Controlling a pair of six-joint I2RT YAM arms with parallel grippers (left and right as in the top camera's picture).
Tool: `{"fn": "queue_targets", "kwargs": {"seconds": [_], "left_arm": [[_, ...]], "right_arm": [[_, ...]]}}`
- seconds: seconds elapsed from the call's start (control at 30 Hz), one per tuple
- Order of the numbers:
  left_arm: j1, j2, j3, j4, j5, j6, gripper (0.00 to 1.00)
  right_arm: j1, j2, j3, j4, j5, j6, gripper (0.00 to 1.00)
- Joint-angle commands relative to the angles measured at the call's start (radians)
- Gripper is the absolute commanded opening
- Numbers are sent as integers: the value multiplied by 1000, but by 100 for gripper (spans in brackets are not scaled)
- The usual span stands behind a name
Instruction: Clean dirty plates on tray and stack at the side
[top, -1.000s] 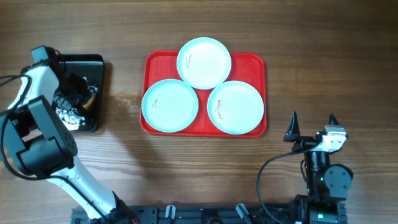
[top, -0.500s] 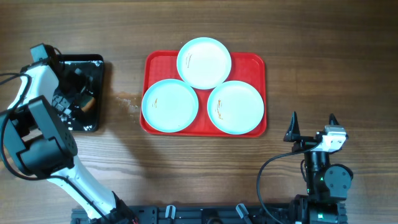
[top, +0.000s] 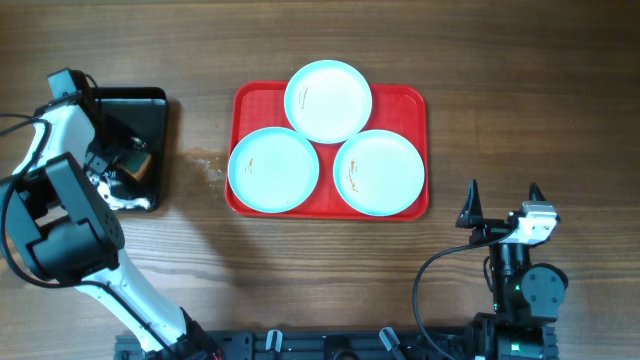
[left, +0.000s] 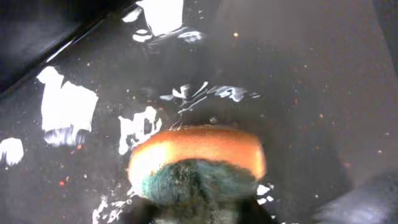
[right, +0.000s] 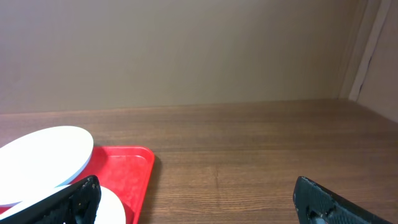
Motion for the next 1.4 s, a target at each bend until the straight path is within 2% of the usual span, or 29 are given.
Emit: {"fn": "queue_targets", "kwargs": {"seconds": [0.0, 0.1, 0.13, 0.2, 0.4, 0.53, 0.57, 0.67, 0.73, 0.8, 0.87, 1.23, 1.27, 1.3, 1.33, 1.37], "left_arm": [[-2, 31, -6, -9, -17, 6, 4], [0, 27, -5, -15, -18, 6, 4], [0, 27, -5, -16, -18, 6, 10], [0, 27, -5, -23, -18, 6, 100], [0, 27, -5, -71, -8, 6, 100], [0, 27, -5, -94, 52, 6, 100], [0, 27, -5, -95, 59, 6, 95], [0, 27, -5, -94, 58, 6, 63], [0, 27, -5, -91, 58, 6, 36], [0, 27, -5, -86, 58, 6, 18], [0, 27, -5, -79, 57, 6, 4], [0, -32, -3, -76, 58, 6, 5], [0, -37, -3, -76, 58, 6, 13], [0, -40, -3, -76, 58, 6, 34], [0, -40, -3, -77, 58, 6, 73], [0, -39, -3, -82, 58, 6, 85]], "right_arm": [[-5, -8, -1, 3, 0, 10, 100], [-5, -8, -1, 3, 0, 9, 100], [-5, -8, -1, 3, 0, 10, 100], [-5, -8, -1, 3, 0, 9, 100], [-5, -8, -1, 3, 0, 10, 100], [-5, -8, -1, 3, 0, 10, 100], [-5, -8, -1, 3, 0, 9, 100], [-5, -8, -1, 3, 0, 10, 100], [-5, -8, -1, 3, 0, 10, 100], [-5, -8, -1, 3, 0, 10, 100], [-5, -8, -1, 3, 0, 10, 100], [-5, -8, -1, 3, 0, 9, 100], [-5, -8, -1, 3, 0, 9, 100], [-5, -8, -1, 3, 0, 10, 100], [-5, -8, -1, 3, 0, 10, 100], [-5, -8, -1, 3, 0, 9, 100]]}}
